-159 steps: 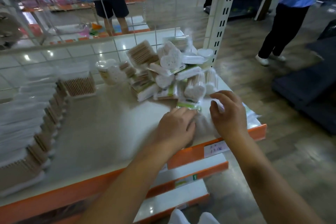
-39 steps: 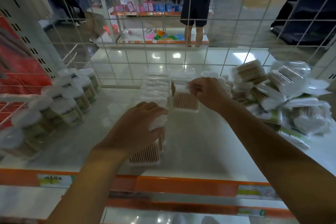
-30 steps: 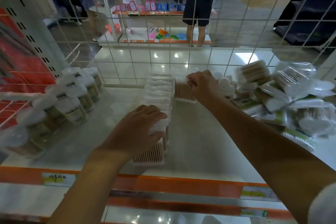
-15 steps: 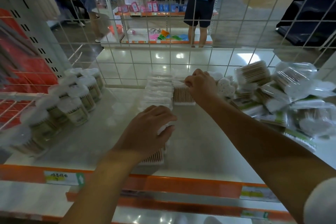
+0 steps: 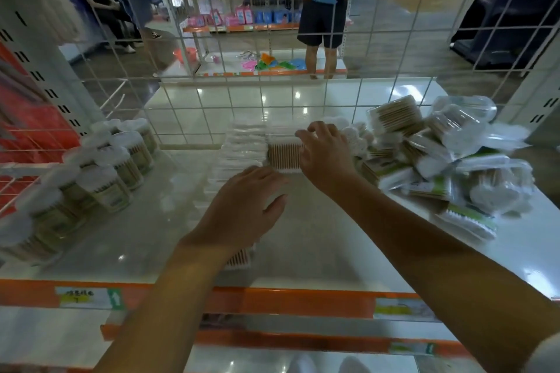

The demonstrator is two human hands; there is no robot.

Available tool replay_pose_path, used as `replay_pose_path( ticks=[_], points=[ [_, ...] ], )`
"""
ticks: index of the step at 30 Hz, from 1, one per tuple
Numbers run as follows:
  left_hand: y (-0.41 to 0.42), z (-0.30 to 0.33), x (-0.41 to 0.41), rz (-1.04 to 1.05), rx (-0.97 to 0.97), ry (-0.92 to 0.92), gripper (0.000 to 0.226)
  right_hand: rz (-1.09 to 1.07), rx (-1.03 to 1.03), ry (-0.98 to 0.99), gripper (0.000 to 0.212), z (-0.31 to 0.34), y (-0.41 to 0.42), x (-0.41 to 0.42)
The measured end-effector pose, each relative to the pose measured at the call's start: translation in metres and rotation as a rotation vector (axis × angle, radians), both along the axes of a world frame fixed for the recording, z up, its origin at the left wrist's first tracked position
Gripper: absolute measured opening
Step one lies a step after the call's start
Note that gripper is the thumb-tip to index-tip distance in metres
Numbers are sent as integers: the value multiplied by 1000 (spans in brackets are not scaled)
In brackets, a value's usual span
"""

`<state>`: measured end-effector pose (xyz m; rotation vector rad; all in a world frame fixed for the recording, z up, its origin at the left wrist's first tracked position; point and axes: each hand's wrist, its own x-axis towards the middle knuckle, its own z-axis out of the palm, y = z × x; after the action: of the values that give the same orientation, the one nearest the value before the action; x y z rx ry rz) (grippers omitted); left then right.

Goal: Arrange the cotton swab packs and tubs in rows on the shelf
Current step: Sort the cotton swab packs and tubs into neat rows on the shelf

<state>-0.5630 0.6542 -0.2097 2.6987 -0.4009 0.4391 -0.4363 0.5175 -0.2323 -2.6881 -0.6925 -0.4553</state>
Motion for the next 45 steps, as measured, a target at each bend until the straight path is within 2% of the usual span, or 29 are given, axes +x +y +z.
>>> replay_pose_path(
  ticks=[7,10,14,17,20,24,27,31,38,42,45],
  points=[
    [-34,-4,26,-28,58,-15,32,34,-7,45,31,-19,-41,-21],
    [-54,5,41,-24,16,-68,28,-5,52,27,28,-24,-58,-17],
    [-75,14,70,5,86,-91,25,-56,169,-54,23,-24,-77,-6],
    [-79,14,95,36,117,-76,26,-98,205,-67,31,-19,-84,4],
    [-79,8,112,60,149,-35,26,-128,200,5,41,-15,-85,10],
    [-70,-7,123,32,273,108,31,-126,241,99,46,-16,-76,18],
    [-66,-14,126,35,300,169,32,-122,213,147,55,-20,-70,23],
    [-68,-18,124,29,332,177,32,-156,157,115,60,-14,-67,30],
    [-63,-21,118,-2,297,257,36,-225,-121,8,61,-23,-59,34],
    [-56,-24,109,-23,276,281,36,-206,-104,-41,54,-27,-62,34],
    [-48,-26,100,-13,224,295,38,-175,-8,-46,51,-29,-69,29]
  ],
)
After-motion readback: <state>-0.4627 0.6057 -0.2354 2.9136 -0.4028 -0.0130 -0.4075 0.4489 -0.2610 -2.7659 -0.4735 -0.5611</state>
